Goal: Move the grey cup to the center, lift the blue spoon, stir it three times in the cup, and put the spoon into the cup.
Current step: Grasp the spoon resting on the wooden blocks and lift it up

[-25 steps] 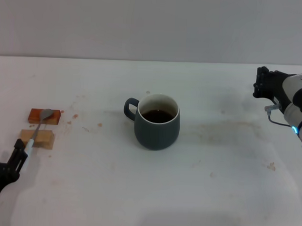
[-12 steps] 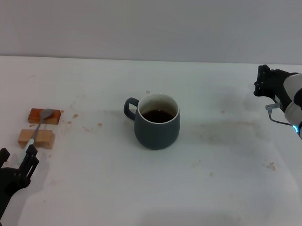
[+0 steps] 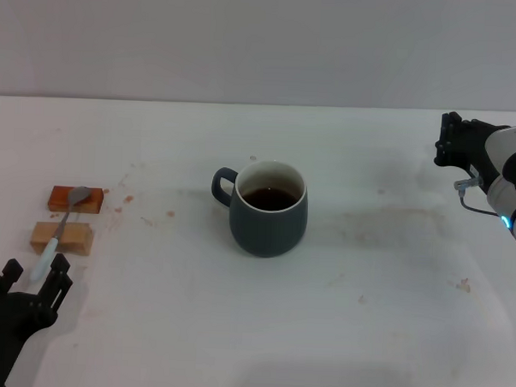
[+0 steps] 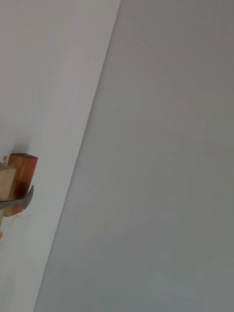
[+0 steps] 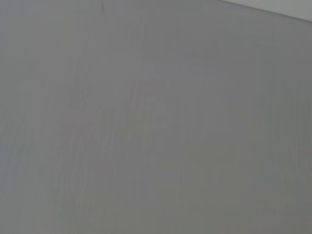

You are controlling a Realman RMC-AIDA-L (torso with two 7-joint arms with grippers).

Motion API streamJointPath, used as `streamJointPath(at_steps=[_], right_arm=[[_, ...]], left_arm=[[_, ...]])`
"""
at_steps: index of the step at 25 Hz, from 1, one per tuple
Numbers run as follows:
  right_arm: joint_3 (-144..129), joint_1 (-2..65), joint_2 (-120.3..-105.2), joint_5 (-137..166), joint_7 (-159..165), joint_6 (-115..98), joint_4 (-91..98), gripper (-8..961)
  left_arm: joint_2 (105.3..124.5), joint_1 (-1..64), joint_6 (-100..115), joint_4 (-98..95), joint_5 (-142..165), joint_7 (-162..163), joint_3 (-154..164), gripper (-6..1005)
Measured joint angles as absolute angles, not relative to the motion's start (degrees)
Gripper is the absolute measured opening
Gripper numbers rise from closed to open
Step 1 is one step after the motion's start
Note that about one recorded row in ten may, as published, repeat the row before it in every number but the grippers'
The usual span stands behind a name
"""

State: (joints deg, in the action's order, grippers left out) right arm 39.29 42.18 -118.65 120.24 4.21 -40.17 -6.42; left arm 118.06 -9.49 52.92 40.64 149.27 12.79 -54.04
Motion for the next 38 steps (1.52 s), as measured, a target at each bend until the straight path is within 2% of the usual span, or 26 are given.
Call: streamJointPath(at_steps=[29, 37, 38], right_arm=[[39.29, 42.28, -118.65, 120.5, 4.21, -40.25, -6.56, 33], [39.29, 42.28, -118.65, 120.5, 4.21, -40.26, -6.74, 32], [39.29, 42.28, -118.65, 120.5, 4.21, -40.26, -6.76, 32]], left_arm=[[118.22, -7.13, 52.92, 37.39, 149.06, 15.29, -53.67, 670], [118.21, -7.01, 52.85, 37.28, 149.06, 15.83, -53.87, 469], [118.21, -6.99, 52.76, 37.27, 149.05, 15.83, -53.87, 469]])
